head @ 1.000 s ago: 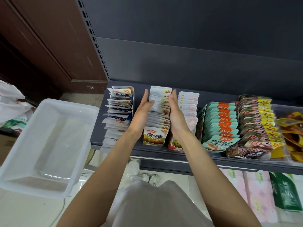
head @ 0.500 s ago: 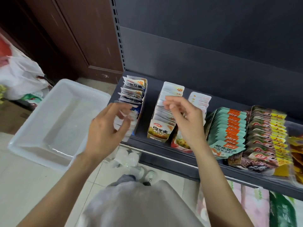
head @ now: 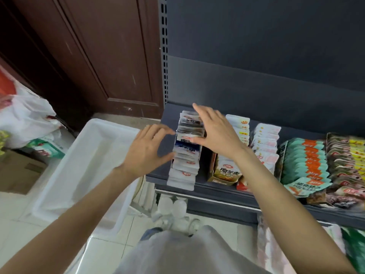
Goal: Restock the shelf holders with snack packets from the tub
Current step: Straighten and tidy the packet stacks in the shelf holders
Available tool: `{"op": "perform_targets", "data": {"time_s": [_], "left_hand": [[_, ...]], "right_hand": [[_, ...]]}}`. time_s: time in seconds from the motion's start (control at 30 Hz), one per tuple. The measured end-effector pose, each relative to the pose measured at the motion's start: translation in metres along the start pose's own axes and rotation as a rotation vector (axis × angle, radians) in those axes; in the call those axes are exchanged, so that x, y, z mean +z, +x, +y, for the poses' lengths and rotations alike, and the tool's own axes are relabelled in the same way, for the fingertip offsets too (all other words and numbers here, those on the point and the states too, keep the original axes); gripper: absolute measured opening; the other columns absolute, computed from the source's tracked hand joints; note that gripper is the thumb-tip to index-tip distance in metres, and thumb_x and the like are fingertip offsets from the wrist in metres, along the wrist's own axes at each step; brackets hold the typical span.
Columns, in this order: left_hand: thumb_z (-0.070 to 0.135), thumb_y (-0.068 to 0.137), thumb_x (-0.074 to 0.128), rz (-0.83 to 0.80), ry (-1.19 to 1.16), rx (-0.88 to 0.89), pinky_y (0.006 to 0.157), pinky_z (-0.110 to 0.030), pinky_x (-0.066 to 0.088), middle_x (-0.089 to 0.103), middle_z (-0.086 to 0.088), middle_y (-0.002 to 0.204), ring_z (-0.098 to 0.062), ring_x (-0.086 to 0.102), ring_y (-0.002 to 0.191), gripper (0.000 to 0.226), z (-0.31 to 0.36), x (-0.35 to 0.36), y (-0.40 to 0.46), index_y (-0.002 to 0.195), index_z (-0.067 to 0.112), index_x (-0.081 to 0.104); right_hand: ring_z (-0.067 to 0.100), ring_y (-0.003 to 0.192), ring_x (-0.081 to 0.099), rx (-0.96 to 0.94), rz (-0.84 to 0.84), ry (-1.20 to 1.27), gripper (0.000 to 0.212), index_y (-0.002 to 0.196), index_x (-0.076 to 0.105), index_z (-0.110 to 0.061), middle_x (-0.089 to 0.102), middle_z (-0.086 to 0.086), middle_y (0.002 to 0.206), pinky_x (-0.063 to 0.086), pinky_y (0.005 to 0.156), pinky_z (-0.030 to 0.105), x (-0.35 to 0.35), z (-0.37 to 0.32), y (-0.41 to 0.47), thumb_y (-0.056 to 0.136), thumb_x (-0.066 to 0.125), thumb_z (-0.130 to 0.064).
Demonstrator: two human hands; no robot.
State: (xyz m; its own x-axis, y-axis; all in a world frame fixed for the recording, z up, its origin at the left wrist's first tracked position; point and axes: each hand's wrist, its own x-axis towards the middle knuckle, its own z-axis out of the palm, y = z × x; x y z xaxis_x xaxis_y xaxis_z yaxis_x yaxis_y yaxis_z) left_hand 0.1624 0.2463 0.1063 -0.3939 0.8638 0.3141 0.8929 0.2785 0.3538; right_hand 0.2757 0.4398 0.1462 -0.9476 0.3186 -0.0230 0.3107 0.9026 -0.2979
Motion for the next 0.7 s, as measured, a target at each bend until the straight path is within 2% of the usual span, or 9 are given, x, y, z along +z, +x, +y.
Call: {"op": "perform_targets", "data": {"time_s": [0.1, 0.2, 0.3, 0.37, 0.43, 0.47, 0.53, 0.6, 0.7], "left_hand": [[0.044, 0.077, 0.069, -0.002, -0.016, 0.125, 0.087, -0.033, 0.041, 0.056, -0.002, 0.117, -0.021, 0.051, 0.107, 0.050, -0.012, -0.002, 0.014, 0.116, 0.014, 0.058], [0.042, 0.078, 0.071, 0.002, -0.024, 0.200, 0.088, -0.032, 0.037, 0.058, -0.004, 0.115, -0.022, 0.051, 0.107, 0.048, -0.017, -0.001, 0.022, 0.114, 0.013, 0.061], [0.045, 0.086, 0.060, -0.004, -0.124, 0.154, 0.090, -0.034, 0.039, 0.058, -0.003, 0.115, -0.021, 0.053, 0.107, 0.042, -0.018, 0.001, 0.027, 0.114, 0.014, 0.060], [0.040, 0.091, 0.053, 0.010, -0.242, 0.103, 0.090, -0.035, 0.041, 0.058, -0.002, 0.113, -0.020, 0.053, 0.105, 0.034, -0.020, 0.003, 0.030, 0.112, 0.015, 0.061], [0.027, 0.093, 0.055, 0.009, -0.343, 0.046, 0.090, -0.039, 0.042, 0.060, -0.002, 0.109, -0.022, 0.055, 0.104, 0.020, -0.024, 0.006, 0.033, 0.107, 0.015, 0.063], [0.021, 0.092, 0.059, -0.004, -0.365, 0.015, 0.090, -0.040, 0.042, 0.061, -0.002, 0.108, -0.023, 0.055, 0.104, 0.016, -0.027, 0.008, 0.035, 0.106, 0.015, 0.064], [0.016, 0.086, 0.066, -0.042, -0.377, -0.031, 0.090, -0.040, 0.042, 0.061, -0.001, 0.106, -0.023, 0.055, 0.102, 0.019, -0.032, 0.011, 0.041, 0.106, 0.017, 0.065], [0.020, 0.083, 0.071, -0.075, -0.381, -0.025, 0.091, -0.039, 0.043, 0.061, 0.000, 0.107, -0.022, 0.055, 0.101, 0.026, -0.035, 0.012, 0.048, 0.108, 0.018, 0.065], [0.025, 0.082, 0.073, -0.124, -0.382, 0.041, 0.093, -0.043, 0.043, 0.061, 0.000, 0.113, -0.021, 0.054, 0.104, 0.034, -0.038, 0.011, 0.057, 0.115, 0.018, 0.065]], "right_hand": [[0.023, 0.129, 0.040, 0.066, 0.054, -0.041, 0.075, 0.146, 0.032, -0.017, 0.045, 0.004, 0.140, 0.035, 0.103, 0.037, 0.000, -0.001, 0.010, 0.084, 0.068, -0.038], [0.023, 0.119, 0.046, 0.049, 0.094, -0.153, 0.054, 0.133, 0.050, -0.013, 0.052, 0.005, 0.128, 0.039, 0.096, 0.037, 0.002, -0.007, 0.011, 0.086, 0.066, -0.034], [0.025, 0.121, 0.043, 0.030, 0.093, -0.241, 0.054, 0.138, 0.047, -0.012, 0.048, 0.006, 0.133, 0.038, 0.099, 0.040, 0.008, -0.016, 0.001, 0.091, 0.060, -0.034], [0.024, 0.129, 0.037, 0.043, 0.024, -0.237, 0.064, 0.146, 0.034, -0.013, 0.038, 0.005, 0.145, 0.034, 0.105, 0.040, 0.015, -0.020, -0.010, 0.093, 0.053, -0.043], [0.020, 0.137, 0.028, 0.090, -0.015, -0.130, 0.072, 0.151, 0.019, -0.015, 0.027, 0.002, 0.153, 0.027, 0.111, 0.036, 0.019, -0.024, -0.020, 0.094, 0.043, -0.052], [0.018, 0.138, 0.026, 0.117, 0.012, -0.043, 0.070, 0.152, 0.018, -0.016, 0.026, 0.001, 0.154, 0.025, 0.112, 0.034, 0.020, -0.025, -0.023, 0.096, 0.038, -0.053], [0.014, 0.137, 0.029, 0.162, 0.121, 0.137, 0.057, 0.150, 0.026, -0.019, 0.031, -0.002, 0.152, 0.026, 0.110, 0.030, 0.017, -0.026, -0.026, 0.100, 0.030, -0.047], [0.011, 0.133, 0.036, 0.186, 0.236, 0.235, 0.045, 0.144, 0.039, -0.021, 0.040, -0.004, 0.146, 0.031, 0.108, 0.028, 0.011, -0.020, -0.023, 0.102, 0.034, -0.038], [0.017, 0.129, 0.042, 0.150, 0.245, 0.094, 0.044, 0.139, 0.046, -0.019, 0.045, 0.000, 0.142, 0.036, 0.105, 0.032, 0.002, -0.008, -0.009, 0.096, 0.055, -0.023]]}}
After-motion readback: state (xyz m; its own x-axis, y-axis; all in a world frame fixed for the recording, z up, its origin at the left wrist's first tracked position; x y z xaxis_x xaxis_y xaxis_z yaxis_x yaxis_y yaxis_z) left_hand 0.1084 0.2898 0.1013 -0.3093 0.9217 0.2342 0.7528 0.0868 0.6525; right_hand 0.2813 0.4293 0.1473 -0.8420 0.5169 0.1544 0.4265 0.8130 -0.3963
